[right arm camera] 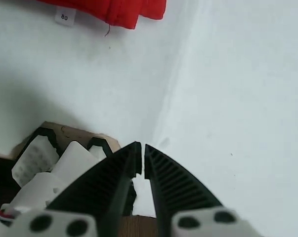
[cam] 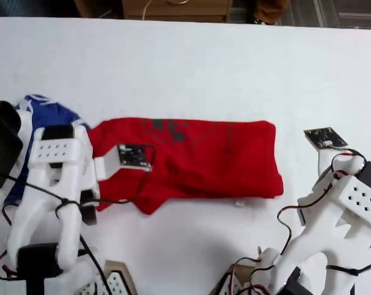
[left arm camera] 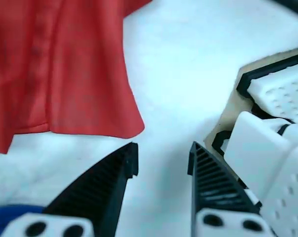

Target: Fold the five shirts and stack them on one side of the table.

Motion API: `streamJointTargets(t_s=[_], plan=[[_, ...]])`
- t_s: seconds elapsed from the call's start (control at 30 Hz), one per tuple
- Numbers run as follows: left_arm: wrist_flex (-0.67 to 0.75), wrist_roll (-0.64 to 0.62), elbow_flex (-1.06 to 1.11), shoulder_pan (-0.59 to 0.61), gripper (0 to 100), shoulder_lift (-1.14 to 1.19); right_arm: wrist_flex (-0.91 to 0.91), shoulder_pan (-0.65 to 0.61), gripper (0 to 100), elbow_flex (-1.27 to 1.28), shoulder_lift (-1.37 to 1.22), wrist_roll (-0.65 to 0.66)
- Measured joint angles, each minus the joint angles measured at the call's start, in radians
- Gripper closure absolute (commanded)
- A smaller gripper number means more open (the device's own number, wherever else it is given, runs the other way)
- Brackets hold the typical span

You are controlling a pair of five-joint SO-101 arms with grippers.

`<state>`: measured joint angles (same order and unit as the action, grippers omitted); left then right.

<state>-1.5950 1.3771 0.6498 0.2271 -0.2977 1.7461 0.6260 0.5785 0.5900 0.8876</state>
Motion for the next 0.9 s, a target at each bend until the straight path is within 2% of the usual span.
streamJointTargets(t_s=[0.43, 0.5, 0.6, 0.67, 0.9], plan=[[0.327, 0.000, 0.118, -0.109, 81, 0.000, 0.000, 0.000, 97.8, 0.000, 0.000, 0.000], [0.354, 0.000, 0.118, -0.115, 86, 0.000, 0.000, 0.002, 97.8, 0.000, 0.000, 0.000], [0.374, -0.002, 0.118, -0.120, 99, 0.000, 0.000, 0.002, 97.8, 0.000, 0.000, 0.000], [0.381, -0.006, 0.120, -0.120, 96, 0.000, 0.000, 0.000, 97.8, 0.000, 0.000, 0.000], [0.381, -0.020, 0.117, -0.120, 97, 0.000, 0.000, 0.000, 97.8, 0.000, 0.000, -0.003]])
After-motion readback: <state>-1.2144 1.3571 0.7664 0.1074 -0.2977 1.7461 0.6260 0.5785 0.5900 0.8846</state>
